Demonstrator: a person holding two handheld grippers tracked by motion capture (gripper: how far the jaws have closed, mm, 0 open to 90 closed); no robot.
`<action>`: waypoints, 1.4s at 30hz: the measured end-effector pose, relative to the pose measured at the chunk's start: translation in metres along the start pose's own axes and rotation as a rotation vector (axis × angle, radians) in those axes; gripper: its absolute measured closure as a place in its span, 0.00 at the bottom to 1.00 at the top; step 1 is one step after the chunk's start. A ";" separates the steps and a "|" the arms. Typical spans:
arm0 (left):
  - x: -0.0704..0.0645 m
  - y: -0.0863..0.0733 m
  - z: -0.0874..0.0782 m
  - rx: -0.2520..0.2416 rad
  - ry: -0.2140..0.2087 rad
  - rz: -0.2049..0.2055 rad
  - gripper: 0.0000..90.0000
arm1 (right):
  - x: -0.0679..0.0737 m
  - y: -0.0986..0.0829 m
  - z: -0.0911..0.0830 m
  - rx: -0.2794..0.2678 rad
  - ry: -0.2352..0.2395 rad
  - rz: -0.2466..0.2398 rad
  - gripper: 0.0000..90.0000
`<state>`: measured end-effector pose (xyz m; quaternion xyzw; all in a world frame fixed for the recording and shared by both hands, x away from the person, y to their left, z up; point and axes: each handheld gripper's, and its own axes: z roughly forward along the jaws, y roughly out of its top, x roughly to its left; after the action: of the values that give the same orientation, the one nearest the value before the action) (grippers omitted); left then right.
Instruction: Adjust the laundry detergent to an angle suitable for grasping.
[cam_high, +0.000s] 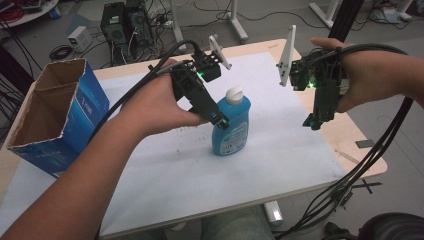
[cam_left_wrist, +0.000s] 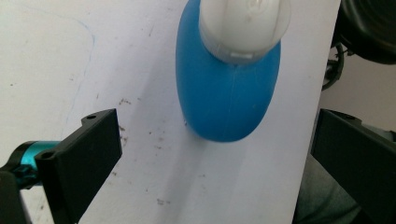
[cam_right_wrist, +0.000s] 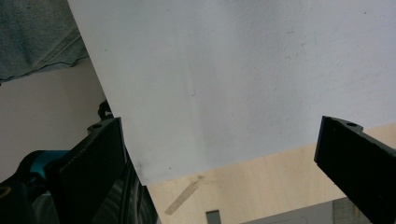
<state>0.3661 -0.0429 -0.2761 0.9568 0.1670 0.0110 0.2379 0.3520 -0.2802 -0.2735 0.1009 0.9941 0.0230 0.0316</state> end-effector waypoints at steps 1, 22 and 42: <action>-0.001 0.001 0.002 0.002 -0.002 -0.001 0.02 | 0.000 0.000 0.000 -0.001 0.000 0.000 0.01; -0.009 0.012 0.031 -0.034 0.043 -0.013 0.02 | 0.000 -0.002 -0.003 -0.011 -0.011 0.007 0.01; -0.010 0.017 0.049 -0.024 0.084 -0.009 0.02 | -0.001 -0.003 0.001 -0.007 -0.006 0.010 0.01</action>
<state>0.3665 -0.0826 -0.3116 0.9518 0.1808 0.0522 0.2421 0.3527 -0.2833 -0.2742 0.1059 0.9934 0.0264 0.0347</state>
